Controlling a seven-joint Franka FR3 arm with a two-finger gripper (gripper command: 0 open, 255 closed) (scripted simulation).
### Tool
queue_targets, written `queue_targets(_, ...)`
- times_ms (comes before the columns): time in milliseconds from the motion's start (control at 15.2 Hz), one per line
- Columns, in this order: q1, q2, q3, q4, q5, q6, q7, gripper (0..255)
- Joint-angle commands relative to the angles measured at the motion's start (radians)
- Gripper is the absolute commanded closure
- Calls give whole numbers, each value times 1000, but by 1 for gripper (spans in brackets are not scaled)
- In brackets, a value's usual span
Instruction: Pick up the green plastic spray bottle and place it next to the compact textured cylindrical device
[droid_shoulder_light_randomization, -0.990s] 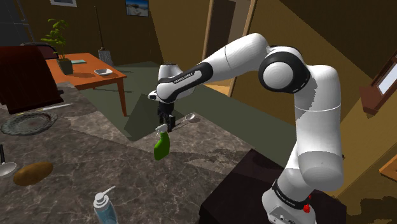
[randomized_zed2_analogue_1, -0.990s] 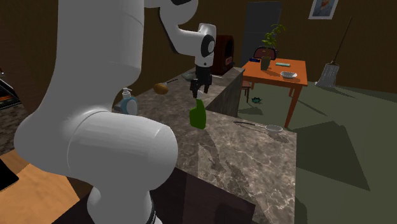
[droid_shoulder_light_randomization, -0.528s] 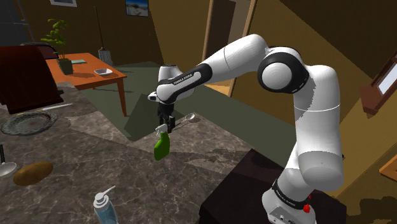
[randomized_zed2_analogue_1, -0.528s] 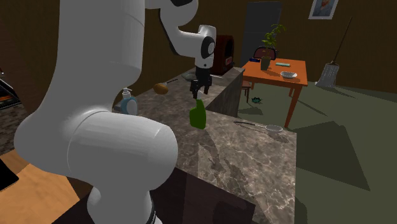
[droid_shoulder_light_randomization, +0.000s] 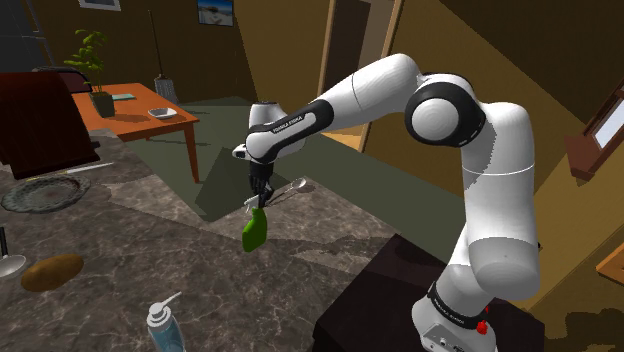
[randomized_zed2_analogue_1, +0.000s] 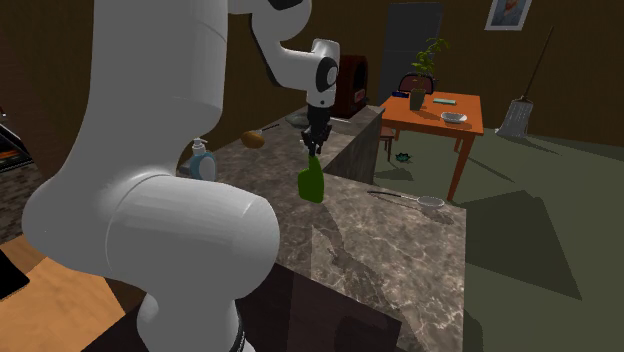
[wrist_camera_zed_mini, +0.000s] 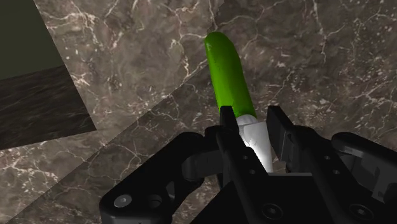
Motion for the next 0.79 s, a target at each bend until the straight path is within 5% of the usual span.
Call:
queue_targets(0, 0, 0, 0, 0, 0, 0, 0, 255)
queue_targets(726, 3, -62, -5, 34, -13, -96, 14, 255)
